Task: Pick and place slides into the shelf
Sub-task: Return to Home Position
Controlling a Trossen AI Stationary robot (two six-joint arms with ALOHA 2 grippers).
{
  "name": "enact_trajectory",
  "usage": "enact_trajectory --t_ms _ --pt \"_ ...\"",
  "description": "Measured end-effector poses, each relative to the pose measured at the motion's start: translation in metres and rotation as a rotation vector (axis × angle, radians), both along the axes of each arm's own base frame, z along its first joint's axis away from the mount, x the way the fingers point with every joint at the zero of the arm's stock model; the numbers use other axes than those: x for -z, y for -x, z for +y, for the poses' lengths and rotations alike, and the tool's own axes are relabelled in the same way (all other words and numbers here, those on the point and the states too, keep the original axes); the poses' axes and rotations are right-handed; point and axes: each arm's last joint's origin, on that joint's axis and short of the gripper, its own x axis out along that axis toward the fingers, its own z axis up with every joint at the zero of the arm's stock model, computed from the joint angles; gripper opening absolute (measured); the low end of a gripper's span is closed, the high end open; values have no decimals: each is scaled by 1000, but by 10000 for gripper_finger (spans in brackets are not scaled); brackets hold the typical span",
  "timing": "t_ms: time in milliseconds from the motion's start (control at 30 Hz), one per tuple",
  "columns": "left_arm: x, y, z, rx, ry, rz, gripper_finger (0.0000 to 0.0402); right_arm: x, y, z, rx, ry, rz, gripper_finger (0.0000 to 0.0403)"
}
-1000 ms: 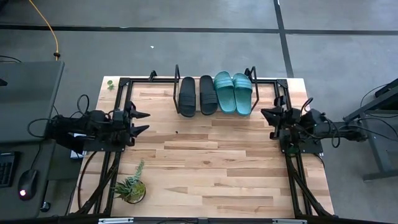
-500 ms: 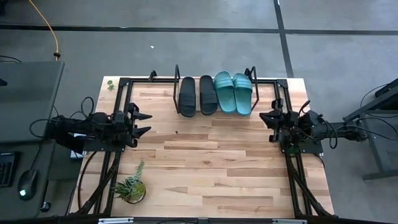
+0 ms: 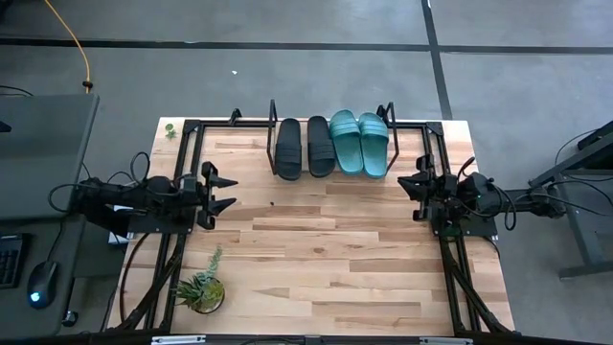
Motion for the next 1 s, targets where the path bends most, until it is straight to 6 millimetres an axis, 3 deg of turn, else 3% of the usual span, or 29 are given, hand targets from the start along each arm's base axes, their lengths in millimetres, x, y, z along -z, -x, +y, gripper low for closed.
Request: enact_trajectory --t_ms 467,1000 --pt "0 0 0 3 -26 10 225 2 -1 0 6 10 26 14" --pt "12 -1 0 -12 -44 141 225 26 -8 -3 115 -27 286 14"
